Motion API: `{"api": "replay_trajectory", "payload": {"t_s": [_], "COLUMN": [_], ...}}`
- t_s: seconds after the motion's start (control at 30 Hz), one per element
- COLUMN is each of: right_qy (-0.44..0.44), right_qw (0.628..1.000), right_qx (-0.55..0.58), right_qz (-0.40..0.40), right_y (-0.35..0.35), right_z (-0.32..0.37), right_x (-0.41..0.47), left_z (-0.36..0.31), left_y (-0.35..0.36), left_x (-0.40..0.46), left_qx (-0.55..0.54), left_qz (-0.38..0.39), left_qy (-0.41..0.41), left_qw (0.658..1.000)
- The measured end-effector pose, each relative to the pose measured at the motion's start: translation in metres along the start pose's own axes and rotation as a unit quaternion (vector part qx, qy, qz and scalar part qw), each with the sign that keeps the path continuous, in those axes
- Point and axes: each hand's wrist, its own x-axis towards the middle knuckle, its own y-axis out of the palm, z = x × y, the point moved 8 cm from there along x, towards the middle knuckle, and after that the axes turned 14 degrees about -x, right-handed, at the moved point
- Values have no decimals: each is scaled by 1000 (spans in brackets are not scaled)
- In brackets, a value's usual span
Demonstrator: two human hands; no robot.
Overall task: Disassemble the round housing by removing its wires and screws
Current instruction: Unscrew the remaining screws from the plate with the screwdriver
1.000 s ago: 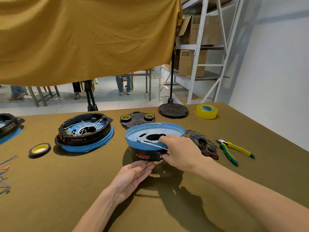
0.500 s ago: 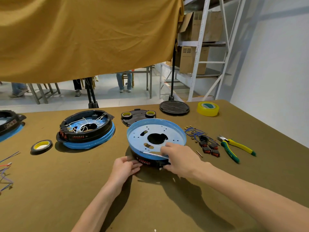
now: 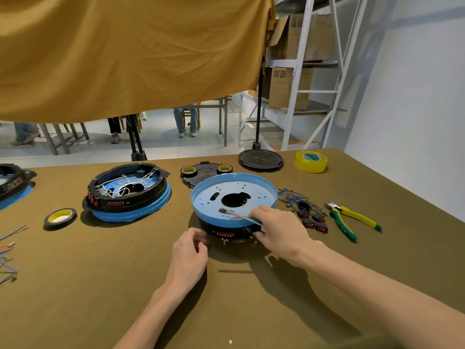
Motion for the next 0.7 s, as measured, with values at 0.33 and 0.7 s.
{"api": "replay_trajectory", "payload": {"t_s": [0.33,0.7], "right_qy": [22,91], "right_qw": [997,985], "right_qx": [48,142], "right_qz": [-49,38], "right_y": [-16,23], "right_z": [-11,-29], "right_x": [3,-13], "left_z": [-7,-17], "left_y": [23,18], "left_x": [4,-6], "left_qx": [89,-37], "left_qz": [73,69], "left_qy": [25,109], "left_qw": [993,991]}}
